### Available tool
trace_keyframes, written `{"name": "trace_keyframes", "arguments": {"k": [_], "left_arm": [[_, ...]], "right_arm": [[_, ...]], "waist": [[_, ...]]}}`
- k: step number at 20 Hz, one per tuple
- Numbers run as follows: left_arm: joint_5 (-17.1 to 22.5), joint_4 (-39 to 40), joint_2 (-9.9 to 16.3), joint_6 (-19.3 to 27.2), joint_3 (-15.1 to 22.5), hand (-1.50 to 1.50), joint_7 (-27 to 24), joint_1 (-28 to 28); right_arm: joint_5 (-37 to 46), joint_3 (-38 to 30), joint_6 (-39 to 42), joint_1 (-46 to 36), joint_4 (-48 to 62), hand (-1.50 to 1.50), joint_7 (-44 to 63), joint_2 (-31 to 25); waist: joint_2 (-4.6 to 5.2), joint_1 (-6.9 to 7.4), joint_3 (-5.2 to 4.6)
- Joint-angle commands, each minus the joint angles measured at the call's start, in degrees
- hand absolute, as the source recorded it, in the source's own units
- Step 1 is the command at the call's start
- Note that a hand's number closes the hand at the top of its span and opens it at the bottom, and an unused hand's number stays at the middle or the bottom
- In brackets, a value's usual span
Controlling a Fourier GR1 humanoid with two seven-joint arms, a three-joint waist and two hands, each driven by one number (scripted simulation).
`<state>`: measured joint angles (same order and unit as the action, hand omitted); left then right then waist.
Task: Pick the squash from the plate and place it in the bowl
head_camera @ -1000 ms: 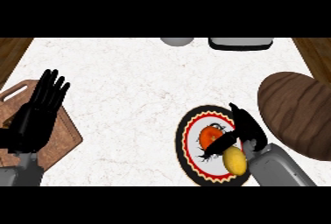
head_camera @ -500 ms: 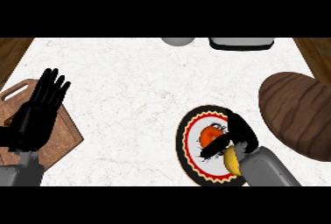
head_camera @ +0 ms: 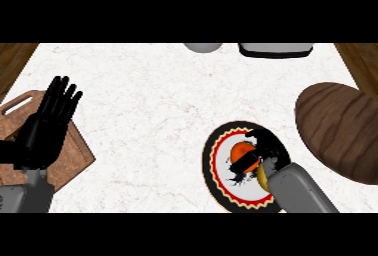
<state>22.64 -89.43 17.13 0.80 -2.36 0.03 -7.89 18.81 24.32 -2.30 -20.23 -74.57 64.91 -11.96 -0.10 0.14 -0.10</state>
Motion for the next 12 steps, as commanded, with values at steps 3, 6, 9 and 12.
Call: {"name": "trace_keyframes", "arguments": {"k": [3,6,9,12], "left_arm": [[1.4,0.2,1.1,-3.5,-2.3,0.0,-0.7,1.8],[0.7,-0.3,0.4,-3.2,-1.6,0.0,0.9,1.4],[-2.4,-2.2,-2.0,-0.3,-0.3,0.0,0.4,2.0],[-2.9,-1.9,-1.9,-0.6,0.0,0.0,2.3,0.1]], "right_arm": [[1.8,1.6,7.4,-1.9,0.6,1.5,4.7,-0.7],[4.8,3.6,6.1,-0.4,1.7,1.5,2.9,0.6],[4.8,1.1,9.5,-1.3,-0.2,1.5,2.8,-0.4],[7.4,1.6,9.4,-3.0,2.5,1.5,2.4,1.5]], "waist": [[0.05,0.03,0.06],[0.05,-0.02,0.08],[0.03,-0.08,0.09],[0.04,-0.07,0.09]]}}
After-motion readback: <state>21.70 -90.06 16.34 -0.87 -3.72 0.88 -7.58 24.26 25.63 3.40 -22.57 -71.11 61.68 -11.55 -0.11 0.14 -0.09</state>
